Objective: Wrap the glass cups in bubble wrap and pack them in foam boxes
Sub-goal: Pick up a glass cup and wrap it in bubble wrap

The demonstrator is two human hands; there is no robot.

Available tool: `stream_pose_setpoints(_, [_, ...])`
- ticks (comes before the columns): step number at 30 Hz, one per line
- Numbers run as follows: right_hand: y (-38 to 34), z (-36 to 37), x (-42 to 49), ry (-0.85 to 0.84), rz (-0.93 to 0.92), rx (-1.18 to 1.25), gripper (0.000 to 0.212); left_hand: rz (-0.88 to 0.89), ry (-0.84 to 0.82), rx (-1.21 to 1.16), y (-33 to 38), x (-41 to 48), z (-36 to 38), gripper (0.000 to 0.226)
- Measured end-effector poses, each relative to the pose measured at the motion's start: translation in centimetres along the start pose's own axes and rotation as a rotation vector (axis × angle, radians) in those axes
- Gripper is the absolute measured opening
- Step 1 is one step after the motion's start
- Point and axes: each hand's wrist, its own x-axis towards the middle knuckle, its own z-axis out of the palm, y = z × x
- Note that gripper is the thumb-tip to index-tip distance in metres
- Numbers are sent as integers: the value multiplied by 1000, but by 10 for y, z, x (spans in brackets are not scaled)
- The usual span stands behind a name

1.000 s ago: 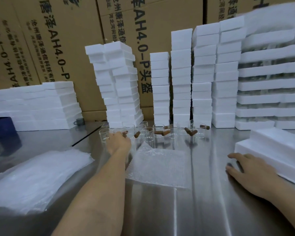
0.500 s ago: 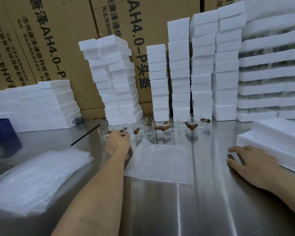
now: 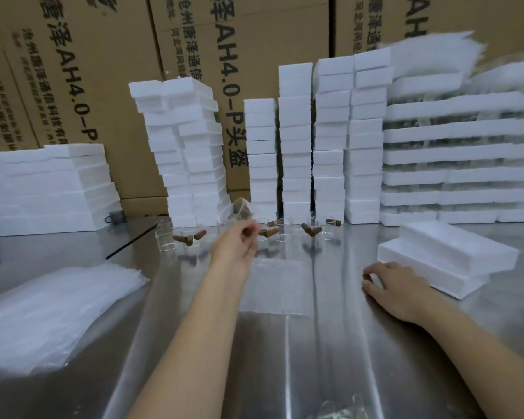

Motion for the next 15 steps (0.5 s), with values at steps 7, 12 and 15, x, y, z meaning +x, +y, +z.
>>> stream_pose_setpoints(7, [5, 3, 1, -13, -10, 17, 39, -187, -322, 351, -59, -45, 30, 24])
stream_pose_setpoints(12, [8, 5, 5, -15, -11, 17, 38, -56, -411, 469, -60, -68, 43, 35])
stream_pose_setpoints(15, [10, 6, 6, -12, -11, 17, 38, 77, -435, 294, -49, -69, 50, 27])
